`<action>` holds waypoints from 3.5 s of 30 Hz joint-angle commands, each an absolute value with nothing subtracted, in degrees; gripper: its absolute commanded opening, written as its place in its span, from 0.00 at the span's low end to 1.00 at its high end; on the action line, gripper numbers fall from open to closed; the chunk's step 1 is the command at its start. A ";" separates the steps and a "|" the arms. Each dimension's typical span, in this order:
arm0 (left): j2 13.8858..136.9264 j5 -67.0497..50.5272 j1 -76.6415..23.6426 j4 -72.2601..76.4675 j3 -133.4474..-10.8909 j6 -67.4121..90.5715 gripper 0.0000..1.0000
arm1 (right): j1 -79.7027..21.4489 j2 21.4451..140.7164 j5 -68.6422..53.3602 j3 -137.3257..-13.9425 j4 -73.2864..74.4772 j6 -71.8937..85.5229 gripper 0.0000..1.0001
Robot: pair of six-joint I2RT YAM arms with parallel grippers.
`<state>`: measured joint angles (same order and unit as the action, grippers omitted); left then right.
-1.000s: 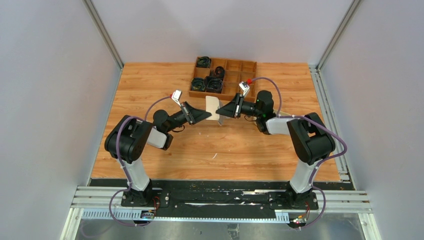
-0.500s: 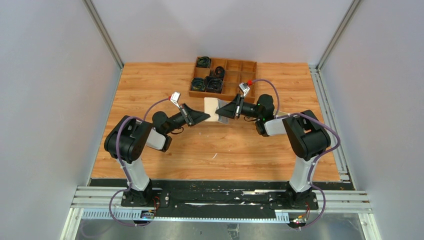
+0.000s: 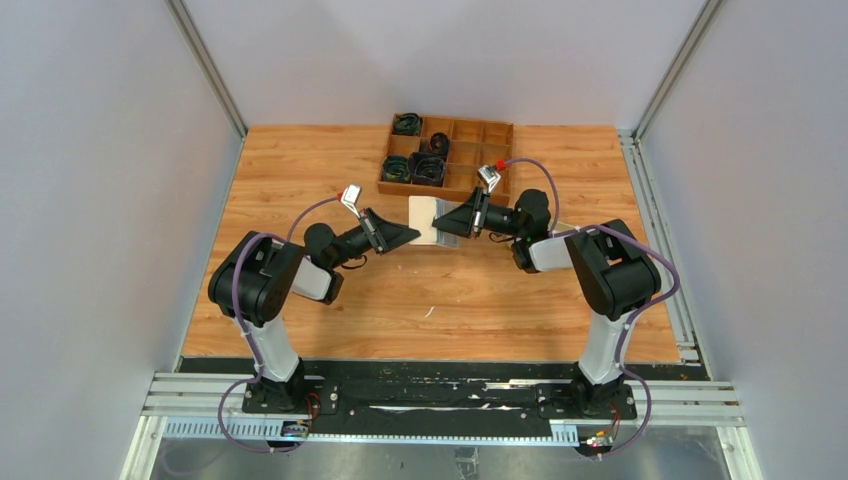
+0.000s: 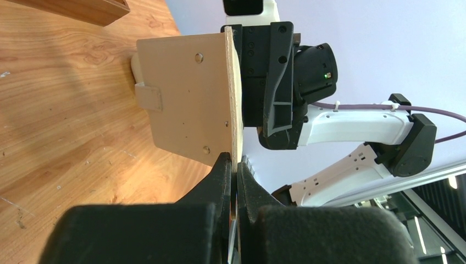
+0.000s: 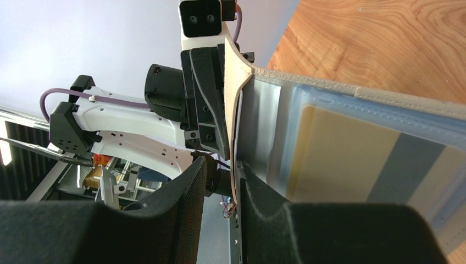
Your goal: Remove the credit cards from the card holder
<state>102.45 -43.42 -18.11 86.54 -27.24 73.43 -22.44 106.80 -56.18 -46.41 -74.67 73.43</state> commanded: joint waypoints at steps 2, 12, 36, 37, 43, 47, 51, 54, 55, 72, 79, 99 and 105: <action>103.32 -45.46 -17.40 89.77 -26.09 71.26 0.00 | -21.30 107.09 -56.94 -46.56 -79.09 74.17 0.24; 104.10 -45.91 -16.96 89.75 -26.10 71.02 0.00 | -21.15 107.70 -57.27 -46.48 -79.99 74.69 0.16; 104.81 -46.12 -16.87 89.74 -26.17 70.75 0.00 | -21.08 108.70 -57.40 -46.92 -82.27 76.63 0.26; 104.90 -46.06 -16.87 89.73 -26.33 70.75 0.00 | -21.21 108.84 -57.39 -46.97 -82.27 76.66 0.27; 104.85 -46.05 -16.87 89.74 -26.89 70.97 0.00 | -22.63 109.42 -57.47 -47.07 -82.24 76.57 0.29; 104.94 -46.01 -16.87 89.74 -26.72 70.93 0.00 | -22.72 109.38 -57.73 -47.30 -82.06 76.57 0.28; 104.92 -46.04 -16.87 89.76 -26.94 71.08 0.00 | -23.26 109.74 -57.75 -47.64 -81.02 76.09 0.29; 104.67 -46.05 -16.86 89.74 -27.20 71.32 0.00 | -23.86 110.28 -57.77 -47.81 -80.38 75.54 0.32; 104.66 -46.09 -16.87 89.74 -27.24 71.40 0.00 | -24.03 110.56 -57.79 -47.81 -80.60 75.70 0.33; 104.32 -46.47 -16.87 89.82 -26.57 71.30 0.00 | -24.14 111.06 -57.42 -48.08 -80.84 75.87 0.23; 104.66 -46.91 -16.87 89.83 -26.10 70.88 0.00 | -23.91 110.92 -57.52 -48.13 -80.77 76.02 0.14; 104.44 -48.79 -14.22 89.78 -24.84 70.68 0.00 | -20.66 105.81 -60.42 -44.42 -73.05 70.25 0.00; 104.33 -48.82 -13.73 89.74 -24.49 70.84 0.00 | -20.48 105.65 -60.79 -43.67 -70.71 68.71 0.00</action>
